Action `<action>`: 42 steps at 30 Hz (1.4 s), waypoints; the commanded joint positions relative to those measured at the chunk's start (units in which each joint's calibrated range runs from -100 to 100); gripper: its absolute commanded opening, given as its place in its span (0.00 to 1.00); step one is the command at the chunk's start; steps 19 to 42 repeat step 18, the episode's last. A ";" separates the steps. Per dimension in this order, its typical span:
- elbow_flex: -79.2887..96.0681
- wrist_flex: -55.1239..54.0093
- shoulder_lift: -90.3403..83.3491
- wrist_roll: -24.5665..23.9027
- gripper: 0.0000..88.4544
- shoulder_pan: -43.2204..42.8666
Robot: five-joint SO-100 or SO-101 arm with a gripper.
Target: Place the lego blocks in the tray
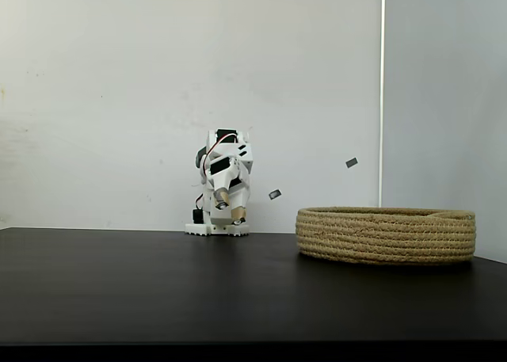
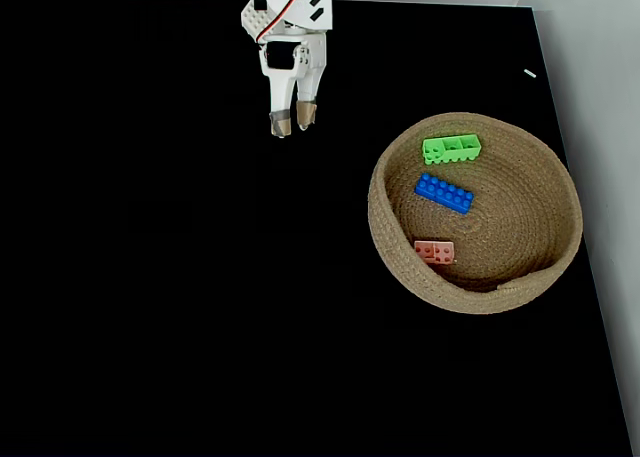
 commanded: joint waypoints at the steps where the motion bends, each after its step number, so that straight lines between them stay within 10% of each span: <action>1: 0.80 -1.19 -0.49 -0.05 0.26 0.92; 42: 0.80 -2.61 -0.49 0.29 0.40 2.00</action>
